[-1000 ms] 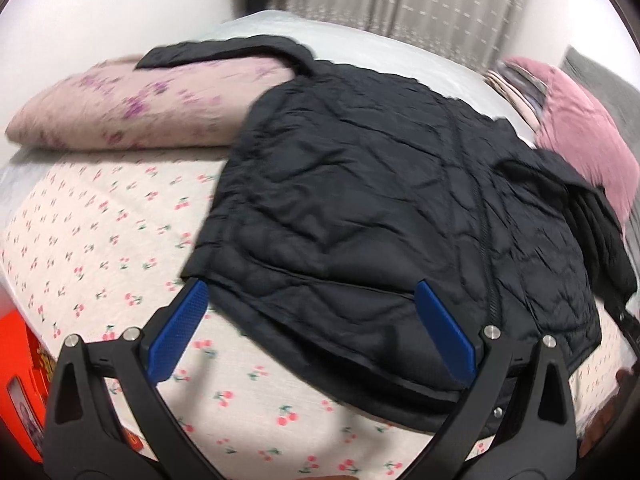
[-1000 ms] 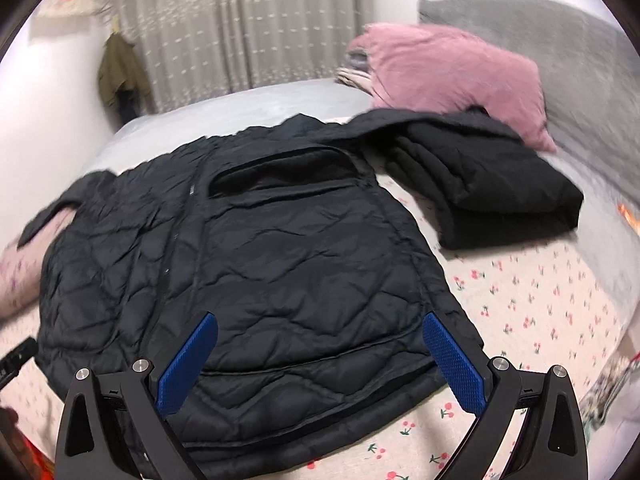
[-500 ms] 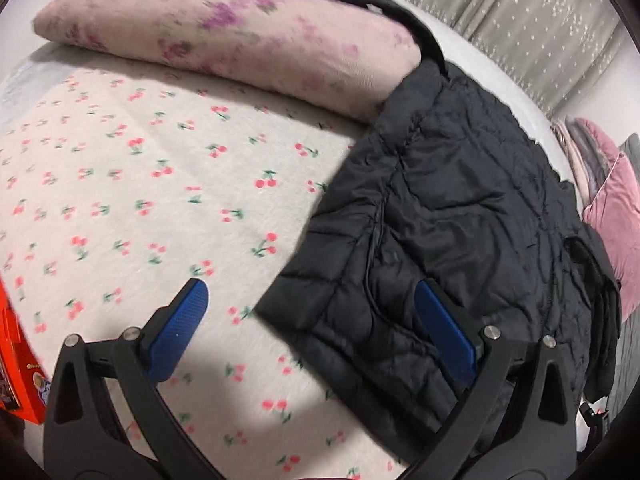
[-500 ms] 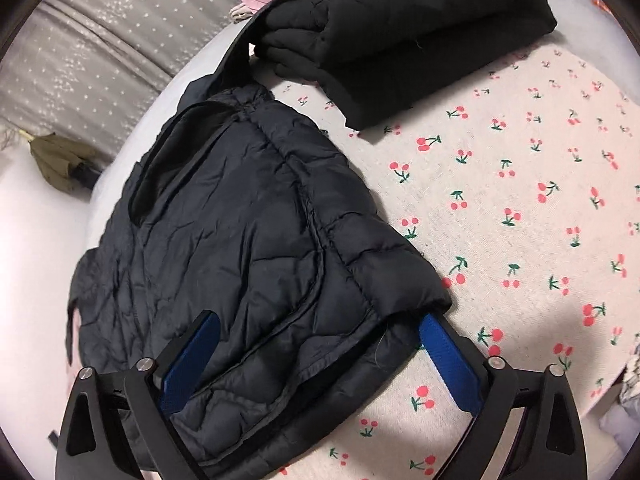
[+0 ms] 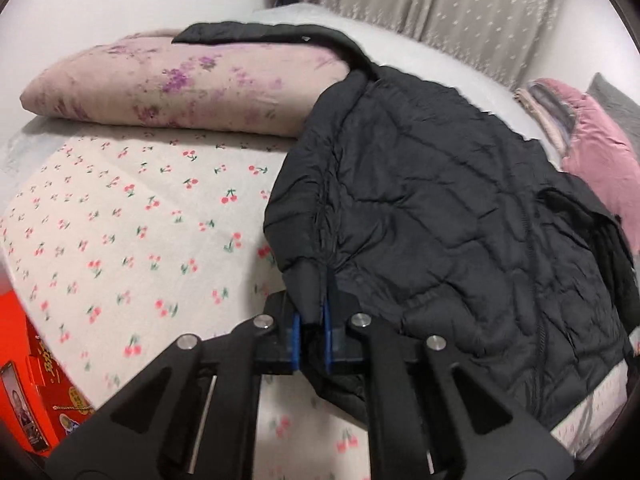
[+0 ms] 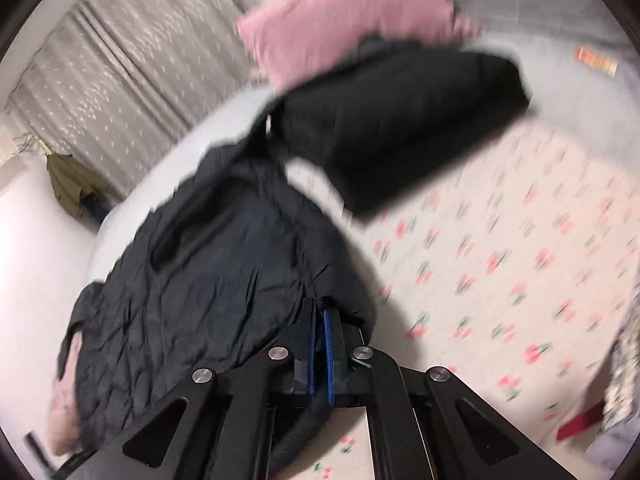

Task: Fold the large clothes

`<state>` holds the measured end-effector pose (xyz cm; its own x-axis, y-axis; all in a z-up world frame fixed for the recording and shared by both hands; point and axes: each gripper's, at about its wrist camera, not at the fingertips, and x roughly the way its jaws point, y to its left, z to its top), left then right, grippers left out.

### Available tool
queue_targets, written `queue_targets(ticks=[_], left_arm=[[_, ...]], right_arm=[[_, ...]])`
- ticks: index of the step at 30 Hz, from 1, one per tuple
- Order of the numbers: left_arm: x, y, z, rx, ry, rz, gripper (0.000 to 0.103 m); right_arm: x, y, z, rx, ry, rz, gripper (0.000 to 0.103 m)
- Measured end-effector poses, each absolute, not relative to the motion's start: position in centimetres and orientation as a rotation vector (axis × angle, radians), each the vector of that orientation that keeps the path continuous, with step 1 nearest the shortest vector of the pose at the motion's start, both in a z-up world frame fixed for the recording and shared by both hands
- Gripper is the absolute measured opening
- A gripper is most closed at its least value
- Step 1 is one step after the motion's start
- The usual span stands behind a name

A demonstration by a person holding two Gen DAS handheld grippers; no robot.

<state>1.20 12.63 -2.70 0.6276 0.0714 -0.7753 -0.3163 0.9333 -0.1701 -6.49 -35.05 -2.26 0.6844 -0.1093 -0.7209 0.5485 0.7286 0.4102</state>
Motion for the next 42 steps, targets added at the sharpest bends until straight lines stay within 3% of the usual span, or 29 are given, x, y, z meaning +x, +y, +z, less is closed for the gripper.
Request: queue_targets(ticks=[11,14,20,23,27,28,31,34,39,42], left_arm=[[-0.9,13.2,-2.6,-0.241,0.876,0.235,0.011],[-0.5,13.2,-2.8,-0.228,0.906,0.232,0.017],[-1.6,15.3,-1.1,-0.348,0.824,0.268,0.052],[-2.2,15.5,0.7,-0.355,0.735,0.294,0.054],[-0.2,12.4,1.7,-0.283,0.753,0.21,0.062],[0.6,11.1,2.0,-0.267,0.766,0.171,0.065],[2.5,8.1,3.1,-0.256,0.78,0.072,0.069],[4.5,4.8,5.1,-0.223,0.772,-0.01,0.08],[9.1,0.5,8.8,-0.236,0.731,-0.073,0.085],[11.8,-2.1,7.6,-0.16,0.717,-0.106,0.086]], right_arm=[[-9.6,-36.2,-0.4,0.72,0.654,-0.354,0.003],[-10.3,-36.1,0.5,0.685,0.623,-0.367,0.003],[-7.6,-36.8,-1.3,0.771,0.708,-0.242,0.006],[-7.5,-37.3,-1.9,0.819,0.708,-0.235,0.013],[-7.0,-36.9,-2.3,0.827,0.708,-0.199,0.023],[-6.6,-36.6,-2.2,0.827,0.706,-0.19,0.03],[-5.1,-35.6,-1.9,0.822,0.706,-0.149,0.064],[-3.8,-34.6,-0.6,0.764,0.674,-0.112,0.067],[-1.4,-35.0,2.0,0.681,0.596,-0.136,0.082],[0.5,-36.1,2.4,0.667,0.601,-0.127,0.084]])
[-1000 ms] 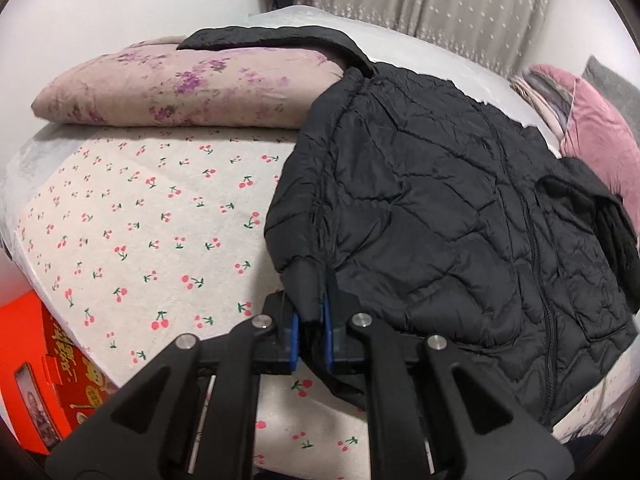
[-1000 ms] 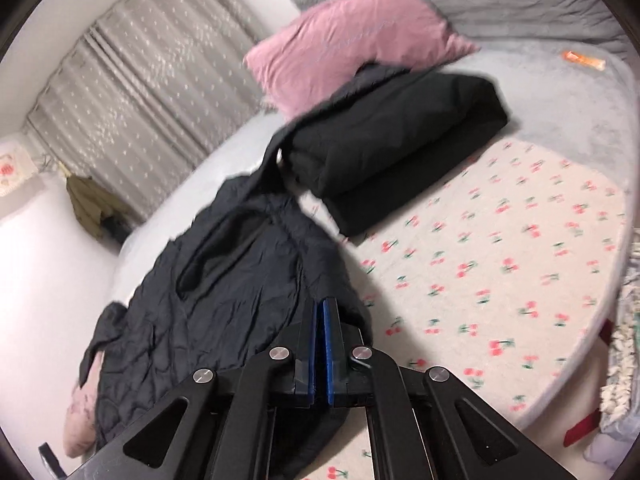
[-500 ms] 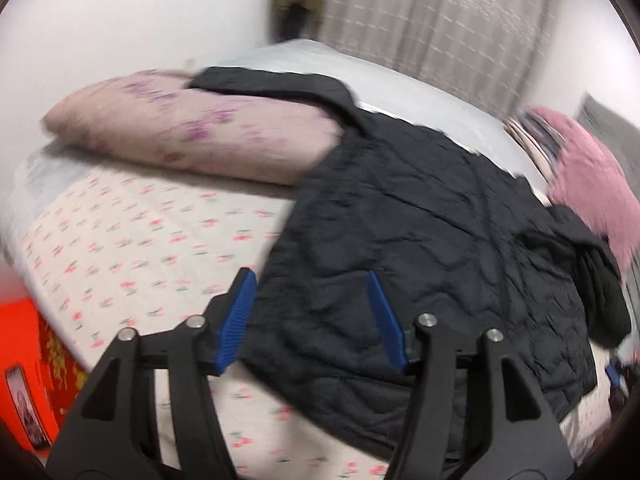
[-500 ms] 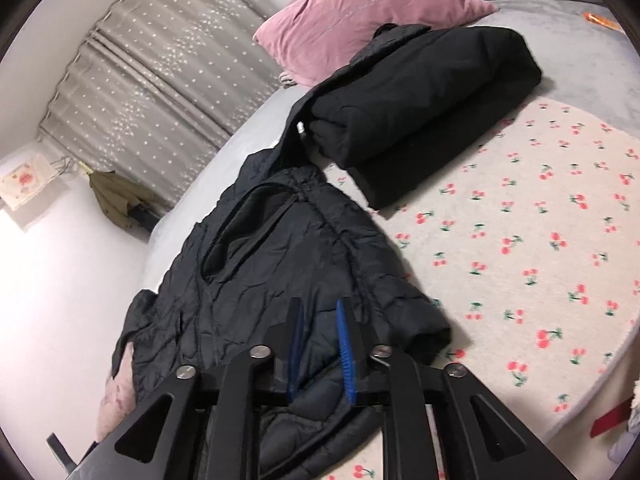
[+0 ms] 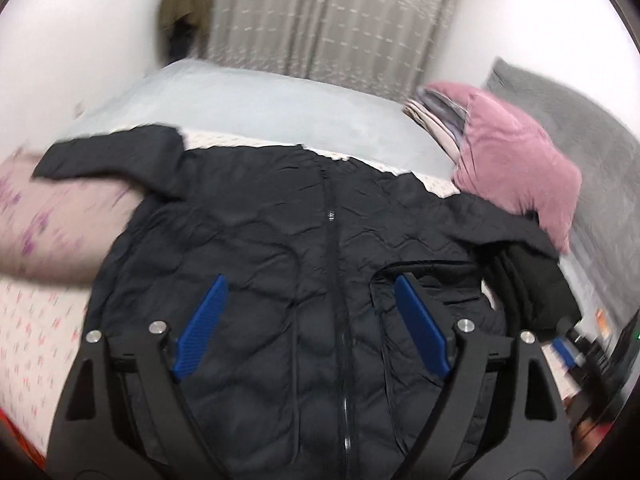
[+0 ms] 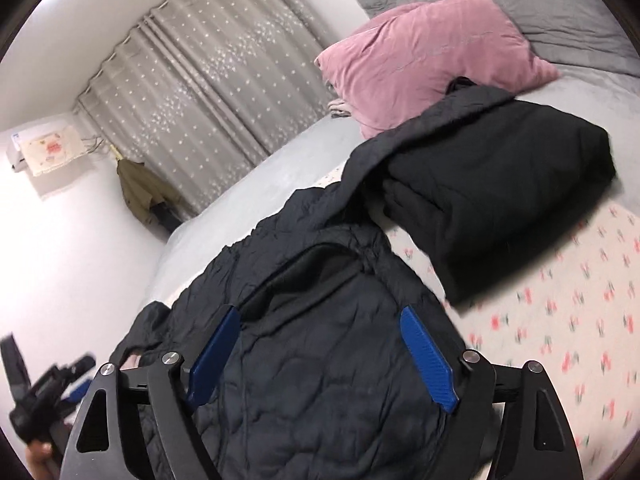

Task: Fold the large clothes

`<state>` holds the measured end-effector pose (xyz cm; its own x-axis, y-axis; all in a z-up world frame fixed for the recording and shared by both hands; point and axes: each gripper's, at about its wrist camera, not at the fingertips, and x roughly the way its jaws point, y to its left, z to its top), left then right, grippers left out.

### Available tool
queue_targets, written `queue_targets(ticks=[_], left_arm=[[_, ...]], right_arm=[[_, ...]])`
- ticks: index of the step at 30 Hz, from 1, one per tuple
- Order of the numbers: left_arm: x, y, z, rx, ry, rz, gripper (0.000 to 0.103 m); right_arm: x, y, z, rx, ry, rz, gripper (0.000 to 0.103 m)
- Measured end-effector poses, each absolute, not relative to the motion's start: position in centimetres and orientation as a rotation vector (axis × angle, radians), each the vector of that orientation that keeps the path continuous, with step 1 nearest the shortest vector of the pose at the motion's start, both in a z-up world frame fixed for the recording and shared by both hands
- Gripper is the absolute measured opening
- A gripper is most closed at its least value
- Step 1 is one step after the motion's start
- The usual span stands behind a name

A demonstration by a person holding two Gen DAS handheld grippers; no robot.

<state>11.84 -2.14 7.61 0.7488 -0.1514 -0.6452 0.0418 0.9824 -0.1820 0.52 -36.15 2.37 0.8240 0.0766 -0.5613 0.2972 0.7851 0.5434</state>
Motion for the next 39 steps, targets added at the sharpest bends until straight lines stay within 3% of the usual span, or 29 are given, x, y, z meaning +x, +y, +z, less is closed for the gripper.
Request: queue_targets(ticks=[6,22,24,25,26,28,32,39], left_arm=[[16.1,-2.8,-1.0,0.045,0.791,0.114,0.086],[19.0,0.9,-3.0,-0.138,0.919,0.108,0.086],[19.2,1.5,-3.1,-0.157,0.925,0.115,0.086],[19.3,1.8,-3.1,-0.165,0.926,0.121,0.086],[19.4,2.0,-3.1,-0.17,0.925,0.125,0.086],[19.7,2.8,-3.1,-0.181,0.92,0.15,0.086],[20.1,4.3,-3.1,-0.231,0.912,0.19,0.086],[20.0,6.3,-2.8,-0.341,0.907,0.188,0.086]], right_arm=[[4.7,-43.3,1.9,0.704,0.666,-0.219,0.084],[17.4,-63.6,-2.9,1.059,0.629,-0.543,0.083],[17.6,-64.6,-3.4,1.083,0.589,-0.602,0.073],[18.0,-65.0,-3.5,1.086,0.574,-0.642,0.059],[18.4,-65.1,-3.4,1.083,0.57,-0.668,0.035],[19.7,-65.1,-3.1,1.066,0.589,-0.691,0.008],[22.6,-62.4,1.4,0.891,0.53,-0.627,0.006],[27.7,-46.7,11.7,0.375,0.367,-0.237,0.006]])
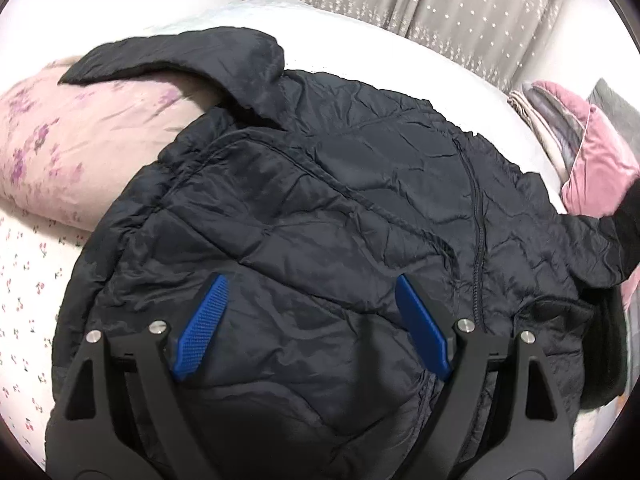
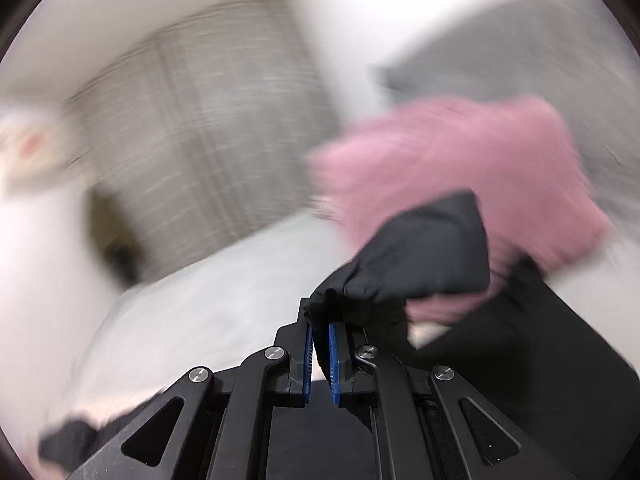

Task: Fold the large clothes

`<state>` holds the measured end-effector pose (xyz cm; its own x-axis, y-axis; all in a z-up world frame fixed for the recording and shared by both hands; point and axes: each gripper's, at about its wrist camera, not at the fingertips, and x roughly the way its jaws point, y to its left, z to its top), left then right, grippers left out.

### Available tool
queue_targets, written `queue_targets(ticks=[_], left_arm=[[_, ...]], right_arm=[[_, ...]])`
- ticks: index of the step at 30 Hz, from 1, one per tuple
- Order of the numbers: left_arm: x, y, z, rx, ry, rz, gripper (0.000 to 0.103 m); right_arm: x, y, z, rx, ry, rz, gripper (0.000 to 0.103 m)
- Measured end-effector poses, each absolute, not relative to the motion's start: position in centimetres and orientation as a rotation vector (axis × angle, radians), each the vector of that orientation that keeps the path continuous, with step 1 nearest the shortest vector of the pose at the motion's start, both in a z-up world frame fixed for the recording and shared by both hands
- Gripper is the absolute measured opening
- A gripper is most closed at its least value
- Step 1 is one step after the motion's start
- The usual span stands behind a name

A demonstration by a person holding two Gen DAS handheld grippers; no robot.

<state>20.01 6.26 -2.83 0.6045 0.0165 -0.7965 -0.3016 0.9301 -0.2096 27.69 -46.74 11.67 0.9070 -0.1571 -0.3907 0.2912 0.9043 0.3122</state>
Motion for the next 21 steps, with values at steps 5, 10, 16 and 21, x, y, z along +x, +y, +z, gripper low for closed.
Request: queue_targets(ticks=[5,10,16,21], left_arm=[[20.0,7.1,-2.8,-0.369,0.905,0.192,0.086],[20.2,7.9,-3.2,-0.409,0.924,0.19,0.086],[20.4,9.1,-3.3,-0.459,0.927,0.18,0.086],[20.5,9.8,-3.3,-0.511,0.932,0.167,0.086]], right_arm=[[31.2,-32.0,11.5,0.077,0.434,0.018,0.006],[35.2,-20.2,5.8,-0.068,0.595,0.108,0.006],[38.2,-13.7,-4.7,-0.124,0.894,0.169,0.009],[39.0,-13.5,-8.0,-0.156,1.004,0.18,0.013]])
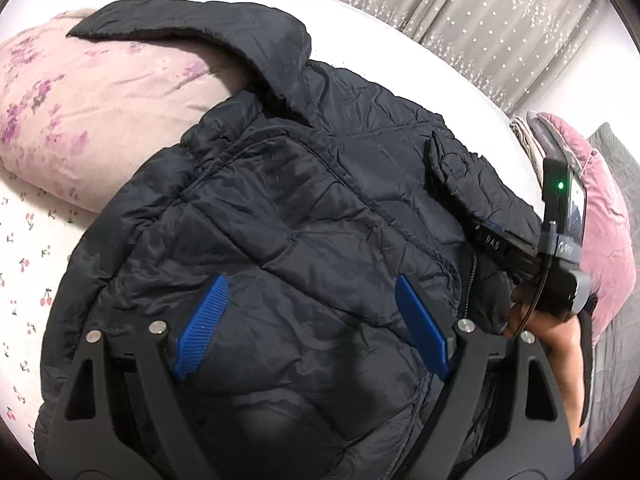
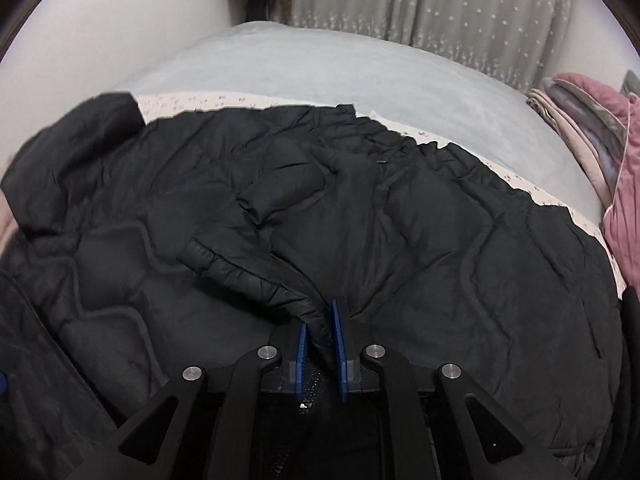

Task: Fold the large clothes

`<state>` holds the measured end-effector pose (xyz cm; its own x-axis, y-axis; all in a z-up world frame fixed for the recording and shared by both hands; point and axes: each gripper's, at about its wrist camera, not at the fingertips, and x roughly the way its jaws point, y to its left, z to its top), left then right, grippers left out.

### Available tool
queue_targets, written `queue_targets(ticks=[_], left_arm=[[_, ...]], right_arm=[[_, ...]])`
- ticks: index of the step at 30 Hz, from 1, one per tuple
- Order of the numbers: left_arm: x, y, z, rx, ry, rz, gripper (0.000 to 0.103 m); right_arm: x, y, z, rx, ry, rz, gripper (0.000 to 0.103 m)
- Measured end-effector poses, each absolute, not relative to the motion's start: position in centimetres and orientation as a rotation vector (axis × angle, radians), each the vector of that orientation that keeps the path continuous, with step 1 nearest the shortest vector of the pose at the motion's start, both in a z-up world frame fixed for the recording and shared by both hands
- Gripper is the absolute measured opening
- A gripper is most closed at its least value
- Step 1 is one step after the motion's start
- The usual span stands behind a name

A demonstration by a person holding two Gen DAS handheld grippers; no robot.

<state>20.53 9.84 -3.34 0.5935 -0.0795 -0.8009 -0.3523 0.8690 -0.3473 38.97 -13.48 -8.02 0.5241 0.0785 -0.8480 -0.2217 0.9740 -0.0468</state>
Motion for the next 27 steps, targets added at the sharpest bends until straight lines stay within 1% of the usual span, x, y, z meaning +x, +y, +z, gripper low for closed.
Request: queue_targets(ticks=[3,6,7,8,10,12,14,18,20,21,22,23,25,27], left_arm=[[20.6,9.9,-3.3,-0.523,0.931,0.16,0.086],[20.6,9.7,-3.1,-0.522,0.923,0.15,0.086],[20.6,9.6,-3.1,-0.512,0.921,0.144,0.086],[20.6,9.7,-3.1,-0.501,0.926,0.137,0.086],[20.6,9.8,-3.0,-0.503,0.919,0.136,0.086],[20.3,10.4,-2.5,-0.523,0.899,0.134,0.086],[20.0,11.1,-2.0,-0.549,0.878,0.128,0.086],[19.3,12.8,-1.4,-0.575,0.856,0.153,0.086],[19.1,14.2,-1.3,-0.608,0.854,0.171,0.086],[18.8,14.9,-1.4,-0.628,0.85,0.182,0.086],[18.5,15.7,-1.4,-0.65,0.845,0.196,0.086],[18.3,16.8,-1.5,-0.676,0.84,0.213,0.086],[17.9,18.7,-1.9,-0.723,0.842,0.232,0.086],[17.8,21.2,-2.2,-0.791,0.845,0.255,0.086]], right_arm=[[38.5,-13.5,-8.2,-0.094,1.04,0.203,0.019],[38.6,-14.0,-8.4,0.001,1.089,0.234,0.039],[38.4,-14.1,-8.1,0.038,1.101,0.246,0.051],[38.0,-14.1,-7.3,0.076,1.114,0.254,0.058],[36.6,-14.3,-5.0,0.156,1.1,0.244,0.058],[34.1,-15.6,-1.9,0.276,1.018,0.259,0.06],[30.2,-17.1,0.8,0.39,0.985,0.237,0.073],[22.5,-19.3,2.9,0.561,1.064,0.221,0.074],[19.0,-19.8,4.6,0.591,1.04,0.244,0.074],[17.4,-19.9,5.5,0.585,1.011,0.253,0.075],[16.5,-19.9,6.0,0.58,0.986,0.261,0.081],[15.1,-19.9,6.3,0.582,0.951,0.272,0.088],[14.0,-19.7,5.2,0.578,0.907,0.327,0.092],[14.3,-19.5,2.7,0.566,0.947,0.367,0.092]])
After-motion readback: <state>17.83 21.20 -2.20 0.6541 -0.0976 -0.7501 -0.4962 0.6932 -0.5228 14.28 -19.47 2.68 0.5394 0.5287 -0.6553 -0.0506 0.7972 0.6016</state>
